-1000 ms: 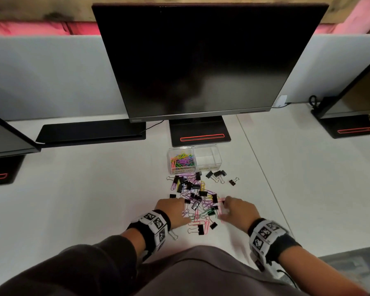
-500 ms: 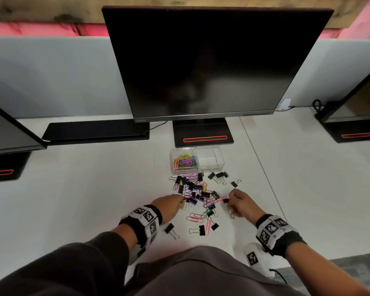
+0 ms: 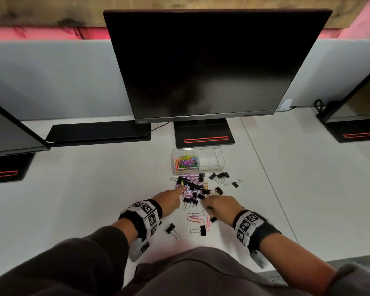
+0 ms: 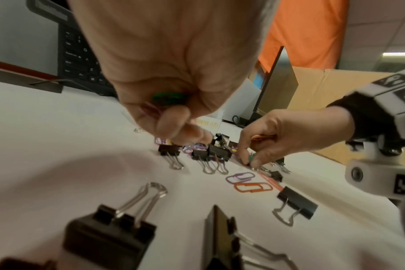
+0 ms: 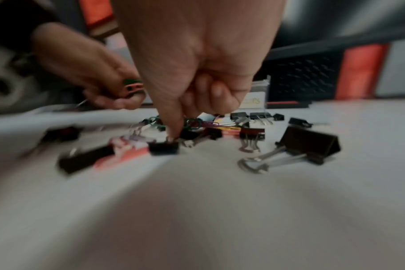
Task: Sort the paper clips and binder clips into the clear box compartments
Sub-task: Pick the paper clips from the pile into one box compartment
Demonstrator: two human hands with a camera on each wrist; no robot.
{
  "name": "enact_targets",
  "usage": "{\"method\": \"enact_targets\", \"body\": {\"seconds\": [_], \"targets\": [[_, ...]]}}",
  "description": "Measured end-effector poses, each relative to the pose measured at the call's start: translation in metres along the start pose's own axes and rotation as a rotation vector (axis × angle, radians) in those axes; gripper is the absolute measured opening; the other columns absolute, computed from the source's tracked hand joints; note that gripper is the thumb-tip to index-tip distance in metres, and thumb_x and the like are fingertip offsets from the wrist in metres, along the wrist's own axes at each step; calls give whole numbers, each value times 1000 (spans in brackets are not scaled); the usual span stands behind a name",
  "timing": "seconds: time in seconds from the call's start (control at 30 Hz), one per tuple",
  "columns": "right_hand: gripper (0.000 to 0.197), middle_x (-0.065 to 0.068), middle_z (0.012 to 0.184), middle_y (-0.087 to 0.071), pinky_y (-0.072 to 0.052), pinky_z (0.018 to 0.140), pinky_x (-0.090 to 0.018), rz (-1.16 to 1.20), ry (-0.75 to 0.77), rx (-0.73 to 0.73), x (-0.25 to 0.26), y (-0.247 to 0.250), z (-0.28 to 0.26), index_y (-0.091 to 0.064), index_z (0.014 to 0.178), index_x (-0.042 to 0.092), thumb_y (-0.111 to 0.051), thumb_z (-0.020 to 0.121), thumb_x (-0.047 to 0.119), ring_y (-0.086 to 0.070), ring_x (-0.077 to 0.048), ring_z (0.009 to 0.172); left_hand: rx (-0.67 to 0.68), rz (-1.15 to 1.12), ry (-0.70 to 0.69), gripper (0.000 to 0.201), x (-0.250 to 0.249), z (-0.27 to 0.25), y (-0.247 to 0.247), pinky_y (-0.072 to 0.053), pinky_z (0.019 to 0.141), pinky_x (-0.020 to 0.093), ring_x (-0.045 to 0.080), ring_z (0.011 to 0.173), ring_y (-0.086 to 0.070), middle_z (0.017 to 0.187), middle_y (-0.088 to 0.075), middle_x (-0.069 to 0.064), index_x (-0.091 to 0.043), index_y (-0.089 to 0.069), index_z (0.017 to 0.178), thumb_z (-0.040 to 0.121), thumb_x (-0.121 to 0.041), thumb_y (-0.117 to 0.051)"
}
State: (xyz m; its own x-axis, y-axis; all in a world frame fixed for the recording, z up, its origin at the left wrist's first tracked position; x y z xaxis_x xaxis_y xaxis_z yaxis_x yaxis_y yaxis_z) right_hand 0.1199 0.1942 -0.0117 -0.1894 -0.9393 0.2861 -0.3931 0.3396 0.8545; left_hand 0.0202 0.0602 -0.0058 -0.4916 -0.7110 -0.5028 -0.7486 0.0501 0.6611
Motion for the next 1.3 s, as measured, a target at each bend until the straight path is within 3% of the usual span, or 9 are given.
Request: {"method": "enact_targets", "body": {"seconds": [0.17, 0.27, 0.37, 0.53, 0.73, 0.9, 1.03, 1.2, 1.3], "targets": [[20, -11, 99, -63, -37, 70, -30, 195, -95, -122, -11, 23, -7, -52, 98, 9, -36, 96, 20, -59, -28, 94, -49, -2, -7, 10, -6, -4, 2, -29, 57, 25, 22, 77, -42, 69, -40, -6, -18, -40, 89, 91, -8, -38], [25, -7, 90, -61, -35, 69, -29, 114, -44, -12, -11, 18, -19, -55, 91, 14, -37, 98, 30, -56, -25, 87, 3, 156, -20, 31, -15, -3, -6, -34, 69, 29, 19, 75, -43, 68, -42, -6, -24, -34, 67, 93, -38, -43], [20, 4, 65, -42, -29, 61, -29, 137, -60, 80, -12, 3, -26, -39, 76, 25, -49, 93, 28, -45, -19, 73, 24, 275, -72, 38, -26, 1, -14, -42, 82, 34, 24, 84, -53, 88, -57, 8, -14, -52, 84, 99, -42, -29], [46, -20, 95, -66, -43, 74, -33, 25, 60, 168, -7, -16, -41, -25, 144, 21, -36, 99, 23, -62, -29, 88, 65, 339, -180, 35, -30, -2, -29, -41, 78, 29, 31, 97, -62, 107, -66, 15, -24, -37, 135, 101, -27, -29], [46, -6, 124, -59, -46, 95, -35, 13, 69, 111, -16, -23, -42, -28, 143, 28, -31, 99, 14, -60, -29, 108, 14, 443, -168, 50, -27, 0, -36, -43, 93, 33, 27, 113, -58, 121, -62, 5, -20, -37, 134, 91, -42, -51], [9, -1, 92, -52, -41, 77, -28, 142, 57, -7, -19, -17, -31, -51, 91, 18, -43, 96, 18, -59, -27, 91, 2, 409, -135, 32, -34, 11, -39, -42, 94, 34, 26, 114, -56, 124, -60, 6, -14, -54, 118, 93, -33, -50], [26, -4, 87, -51, -32, 57, -28, 189, -160, -5, -19, -21, -21, -42, 74, 18, -61, 85, 32, -51, -22, 78, 38, 525, -138, 33, -38, 13, -42, -44, 91, 43, 31, 114, -54, 127, -52, 12, -7, -53, 118, 96, -30, -45], [23, -14, 117, -51, -46, 78, -35, 100, -197, -47, -6, -27, -10, -53, 105, 6, -53, 90, 23, -60, -32, 100, -58, 415, -121, 30, -31, 9, -31, -44, 90, 41, 30, 113, -54, 123, -53, 10, -6, -51, 115, 98, -28, -41], [5, -11, 109, -51, -41, 75, -31, 152, -165, -43, -5, -24, -5, -51, 92, 12, -49, 90, 16, -59, -31, 98, -133, 209, -46, 28, -17, 9, -12, -42, 93, 36, 27, 115, -55, 125, -58, 7, -15, -51, 121, 98, -21, -36]]}}
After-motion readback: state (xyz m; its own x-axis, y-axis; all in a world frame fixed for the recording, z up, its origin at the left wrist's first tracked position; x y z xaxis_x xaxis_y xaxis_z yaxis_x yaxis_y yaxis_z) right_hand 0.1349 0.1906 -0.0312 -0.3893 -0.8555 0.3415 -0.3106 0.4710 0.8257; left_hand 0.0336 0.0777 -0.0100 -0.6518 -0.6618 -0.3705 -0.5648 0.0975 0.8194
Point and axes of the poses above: each hand's wrist, its own z-axis towards the middle knuckle, its own y-axis out of the back of the hand, x = y × z, the point moved 4 cm from there along z, towards the middle knuckle
